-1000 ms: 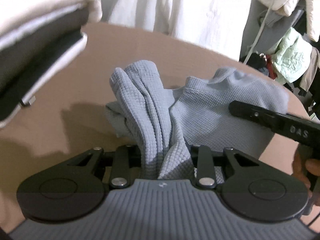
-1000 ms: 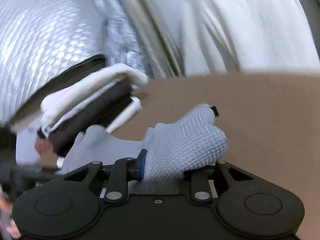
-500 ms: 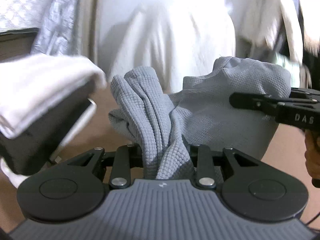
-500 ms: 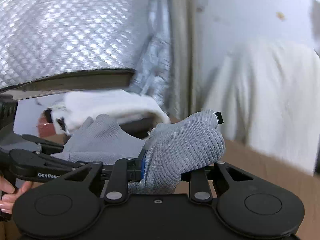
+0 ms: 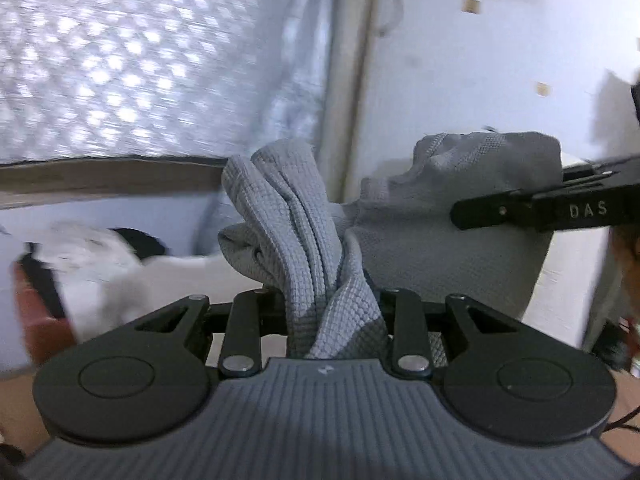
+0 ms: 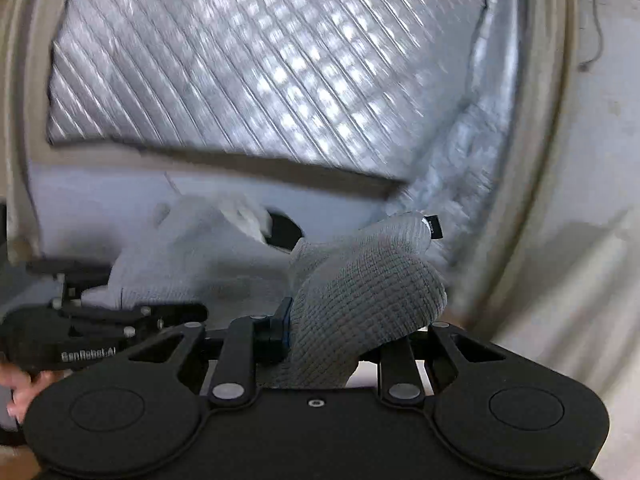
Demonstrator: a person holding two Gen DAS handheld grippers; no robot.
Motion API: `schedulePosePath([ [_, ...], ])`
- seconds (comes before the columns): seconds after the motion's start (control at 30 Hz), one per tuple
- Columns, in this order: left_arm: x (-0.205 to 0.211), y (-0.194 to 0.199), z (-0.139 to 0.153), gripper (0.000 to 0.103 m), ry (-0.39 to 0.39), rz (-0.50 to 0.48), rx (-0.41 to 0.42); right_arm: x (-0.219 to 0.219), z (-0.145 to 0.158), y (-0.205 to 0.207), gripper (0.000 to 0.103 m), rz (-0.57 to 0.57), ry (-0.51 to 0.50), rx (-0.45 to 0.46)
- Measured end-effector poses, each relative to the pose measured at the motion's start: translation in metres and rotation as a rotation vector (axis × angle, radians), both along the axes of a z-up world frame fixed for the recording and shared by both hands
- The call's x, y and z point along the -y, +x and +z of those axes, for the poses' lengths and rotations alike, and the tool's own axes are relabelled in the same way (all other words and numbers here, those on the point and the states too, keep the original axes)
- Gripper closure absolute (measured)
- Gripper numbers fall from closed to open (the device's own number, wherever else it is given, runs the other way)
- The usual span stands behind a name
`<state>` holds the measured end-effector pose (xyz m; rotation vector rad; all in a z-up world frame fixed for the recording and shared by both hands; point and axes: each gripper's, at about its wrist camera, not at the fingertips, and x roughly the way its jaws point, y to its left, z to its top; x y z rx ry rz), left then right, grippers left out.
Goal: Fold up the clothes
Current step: 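Carry the sweatshirt to the clothes stack and lay it on top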
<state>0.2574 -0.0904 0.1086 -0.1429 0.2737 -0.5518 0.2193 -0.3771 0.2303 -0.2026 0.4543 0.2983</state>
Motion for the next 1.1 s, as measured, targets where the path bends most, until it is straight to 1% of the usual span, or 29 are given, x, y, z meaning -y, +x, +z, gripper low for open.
schedulePosePath([
  [0.07,-0.014,0.014,-0.011,0.075,-0.033,0.044,-0.024,0.003,-0.014,0.025,0.077,0.049,0.087,0.008],
  [0.1,-0.016,0.022,-0.018,0.075,-0.041,0.061,-0.035,0.002,-0.025,0.035,0.077,0.061,0.108,0.007],
  [0.17,-0.013,0.039,-0.031,0.076,-0.028,0.1,-0.035,-0.001,-0.05,0.055,0.077,0.069,0.126,-0.004],
  [0.23,-0.008,0.064,-0.035,0.076,-0.021,0.115,-0.041,-0.004,-0.066,0.075,0.077,0.072,0.127,-0.008],
  [0.27,-0.005,0.077,-0.036,0.076,-0.018,0.121,-0.045,-0.004,-0.071,0.085,0.077,0.072,0.121,0.002],
  [0.3,-0.004,0.089,-0.039,0.076,-0.033,0.112,-0.061,-0.002,-0.071,0.095,0.077,0.076,0.13,0.023],
  [0.4,0.0,0.124,-0.045,0.074,-0.104,0.065,-0.132,0.008,-0.071,0.124,0.078,0.069,0.191,0.094],
  [0.43,0.01,0.133,-0.048,0.071,-0.113,0.052,-0.157,0.013,-0.075,0.134,0.078,0.051,0.206,0.104],
  [0.47,0.018,0.146,-0.055,0.064,-0.095,0.053,-0.192,0.018,-0.086,0.144,0.078,0.027,0.207,0.096],
  [0.5,0.026,0.16,-0.064,0.049,-0.069,0.06,-0.233,0.023,-0.098,0.155,0.077,0.002,0.204,0.082],
  [0.53,0.029,0.169,-0.076,0.039,-0.041,0.086,-0.309,0.029,-0.114,0.168,0.076,-0.015,0.208,0.039],
  [0.57,0.032,0.176,-0.09,0.033,-0.012,0.122,-0.401,0.036,-0.131,0.183,0.075,-0.028,0.214,-0.015],
  [0.6,0.029,0.175,-0.1,0.033,-0.023,0.128,-0.44,0.043,-0.142,0.188,0.067,-0.052,0.261,-0.037],
  [0.63,0.024,0.172,-0.109,0.032,-0.052,0.12,-0.455,0.049,-0.15,0.19,0.063,-0.081,0.323,-0.046],
  [0.67,0.016,0.162,-0.116,0.029,-0.122,0.116,-0.45,0.056,-0.157,0.191,0.062,-0.11,0.385,-0.055],
  [0.7,0.007,0.15,-0.124,0.021,-0.214,0.137,-0.449,0.062,-0.165,0.192,0.056,-0.139,0.448,-0.064],
  [0.73,0.002,0.148,-0.128,0.021,-0.251,0.138,-0.462,0.069,-0.173,0.193,0.051,-0.167,0.51,-0.073],
  [0.77,0.0,0.15,-0.13,0.022,-0.264,0.125,-0.478,0.075,-0.181,0.194,0.043,-0.196,0.572,-0.082],
  [0.8,0.001,0.151,-0.128,0.022,-0.246,0.118,-0.476,0.082,-0.189,0.195,0.043,-0.225,0.634,-0.091],
  [0.87,0.003,0.146,-0.121,0.023,-0.218,0.137,-0.427,0.084,-0.189,0.194,0.043,-0.263,0.639,-0.082],
  [0.9,0.006,0.143,-0.117,0.023,-0.212,0.141,-0.395,0.085,-0.187,0.193,0.052,-0.286,0.631,-0.068],
  [0.93,0.008,0.139,-0.113,0.023,-0.207,0.144,-0.362,0.082,-0.183,0.19,0.068,-0.294,0.596,-0.041],
  [0.97,0.014,0.135,-0.11,0.023,-0.181,0.145,-0.329,0.077,-0.178,0.187,0.084,-0.294,0.55,-0.012],
  [1.0,0.021,0.128,-0.108,0.025,-0.141,0.154,-0.295,0.072,-0.172,0.184,0.085,-0.294,0.504,0.017],
  [1.03,0.031,0.121,-0.108,0.025,-0.08,0.18,-0.261,0.067,-0.167,0.18,0.085,-0.293,0.457,0.046],
  [1.07,0.047,0.115,-0.11,0.026,0.014,0.219,-0.215,0.062,-0.162,0.177,0.085,-0.293,0.411,0.075],
  [1.1,0.056,0.11,-0.11,0.026,0.061,0.243,-0.187,0.059,-0.164,0.176,0.085,-0.323,0.383,0.083],
])
